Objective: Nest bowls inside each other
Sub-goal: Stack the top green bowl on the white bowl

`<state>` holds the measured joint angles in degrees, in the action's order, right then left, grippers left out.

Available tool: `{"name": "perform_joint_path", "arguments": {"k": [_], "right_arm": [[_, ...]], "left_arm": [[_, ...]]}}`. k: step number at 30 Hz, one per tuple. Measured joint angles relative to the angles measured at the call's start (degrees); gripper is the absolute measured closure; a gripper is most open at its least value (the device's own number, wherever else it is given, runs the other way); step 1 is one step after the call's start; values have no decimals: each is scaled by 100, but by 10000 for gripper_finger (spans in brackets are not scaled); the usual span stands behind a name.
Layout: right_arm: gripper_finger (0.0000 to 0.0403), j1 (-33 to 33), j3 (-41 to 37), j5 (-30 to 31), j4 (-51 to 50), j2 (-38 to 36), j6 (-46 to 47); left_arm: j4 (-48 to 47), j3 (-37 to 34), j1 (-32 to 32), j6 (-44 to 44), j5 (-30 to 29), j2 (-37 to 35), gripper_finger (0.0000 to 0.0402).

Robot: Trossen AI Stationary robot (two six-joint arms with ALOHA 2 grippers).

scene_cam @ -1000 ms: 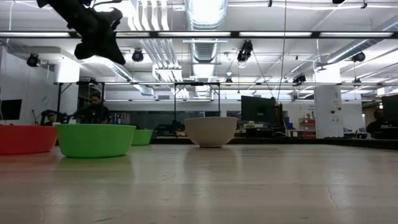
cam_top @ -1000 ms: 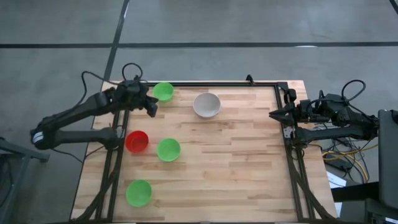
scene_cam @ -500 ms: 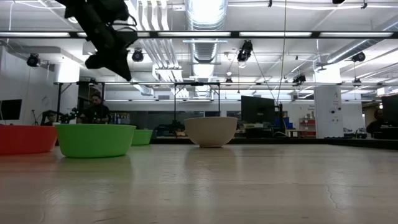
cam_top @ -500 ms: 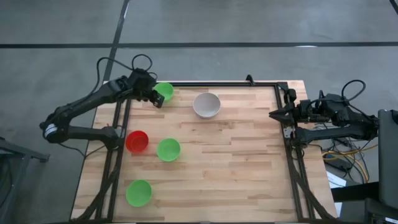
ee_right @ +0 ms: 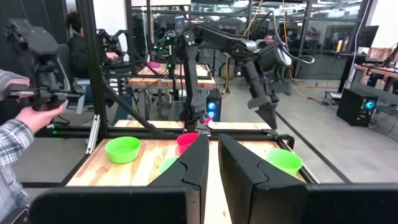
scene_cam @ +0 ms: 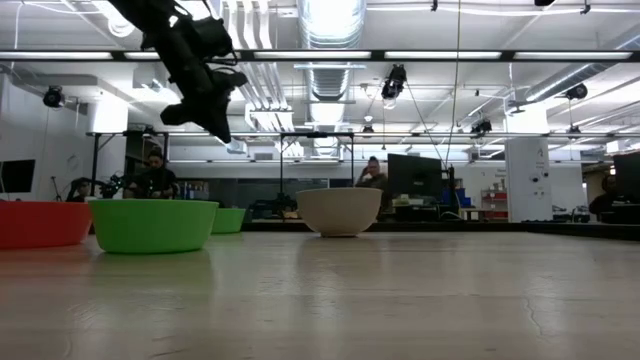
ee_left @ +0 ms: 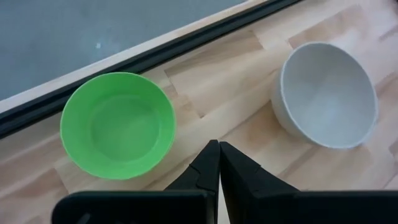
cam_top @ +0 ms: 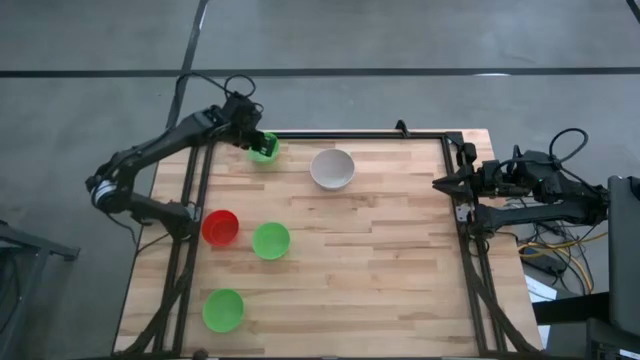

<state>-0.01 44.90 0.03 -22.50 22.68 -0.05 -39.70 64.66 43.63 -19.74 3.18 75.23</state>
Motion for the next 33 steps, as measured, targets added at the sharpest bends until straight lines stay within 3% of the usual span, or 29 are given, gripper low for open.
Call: {"name": "perform_joint_path", "arguments": {"k": [6, 14, 22, 33], "right_arm": [[369, 0, -1, 0, 0, -1, 1], [369, -1, 1, 0, 0, -2, 1], [369, 0, 1, 0, 0, 0, -1], [369, 0, 0, 0, 0, -1, 1]], "left_arm": [[-33, 180, 198, -227, 164, 396, 387], [-101, 190, 513, -319, 805, 860, 387], [-101, 222, 625, -419, 853, 1121, 386], [-96, 271, 757, -328, 1015, 1194, 332]]}}
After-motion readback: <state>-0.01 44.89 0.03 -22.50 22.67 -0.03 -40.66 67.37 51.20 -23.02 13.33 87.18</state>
